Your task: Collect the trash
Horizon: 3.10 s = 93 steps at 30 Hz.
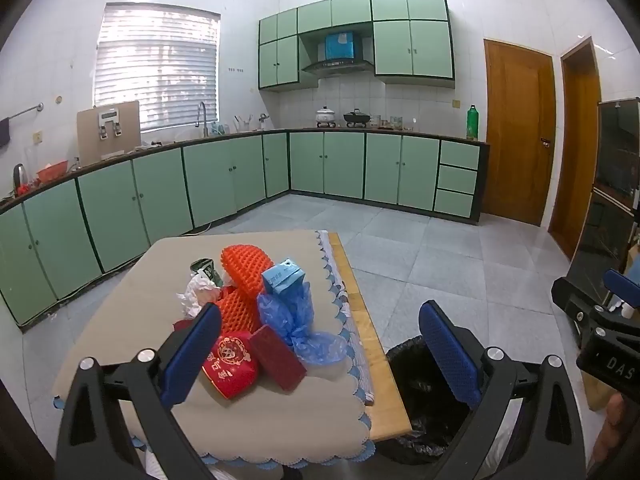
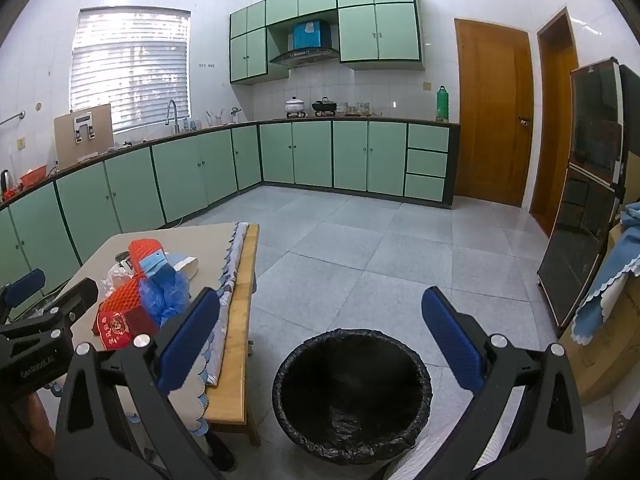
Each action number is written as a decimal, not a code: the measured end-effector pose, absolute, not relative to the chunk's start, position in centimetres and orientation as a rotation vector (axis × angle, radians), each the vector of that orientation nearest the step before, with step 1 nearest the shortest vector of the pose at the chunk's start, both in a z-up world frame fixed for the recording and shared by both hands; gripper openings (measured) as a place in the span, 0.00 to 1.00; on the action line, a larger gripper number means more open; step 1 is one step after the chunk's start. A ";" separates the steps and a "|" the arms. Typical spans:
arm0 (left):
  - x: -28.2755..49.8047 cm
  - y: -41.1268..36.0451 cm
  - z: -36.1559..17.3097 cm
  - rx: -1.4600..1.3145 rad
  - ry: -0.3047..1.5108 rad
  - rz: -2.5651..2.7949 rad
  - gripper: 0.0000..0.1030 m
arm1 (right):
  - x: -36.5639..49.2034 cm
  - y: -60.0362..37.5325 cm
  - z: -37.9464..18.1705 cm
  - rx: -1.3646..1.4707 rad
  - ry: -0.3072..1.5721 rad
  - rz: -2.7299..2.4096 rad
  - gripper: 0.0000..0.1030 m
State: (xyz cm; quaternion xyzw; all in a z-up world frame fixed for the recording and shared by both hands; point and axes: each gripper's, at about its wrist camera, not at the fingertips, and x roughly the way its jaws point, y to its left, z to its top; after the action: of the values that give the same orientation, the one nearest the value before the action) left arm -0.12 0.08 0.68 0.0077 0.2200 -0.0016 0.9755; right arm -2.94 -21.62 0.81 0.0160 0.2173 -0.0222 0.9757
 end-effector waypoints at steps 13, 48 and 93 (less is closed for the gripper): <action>-0.1 0.2 0.4 0.010 0.438 0.002 0.94 | -3.0 -21.8 1.4 0.039 0.430 -0.043 0.95; -0.2 0.4 0.4 0.010 0.439 0.003 0.94 | -3.0 -21.7 1.2 0.041 0.429 -0.043 0.95; 2.7 8.7 -2.7 -0.001 0.490 0.206 0.94 | 2.5 -16.7 -1.7 0.030 0.450 0.100 0.95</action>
State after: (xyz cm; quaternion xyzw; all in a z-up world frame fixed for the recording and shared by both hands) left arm 2.74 8.69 -2.68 -0.0004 0.2422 0.1017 0.9649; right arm 2.46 -16.74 -1.71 0.0149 0.2232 0.0497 0.9734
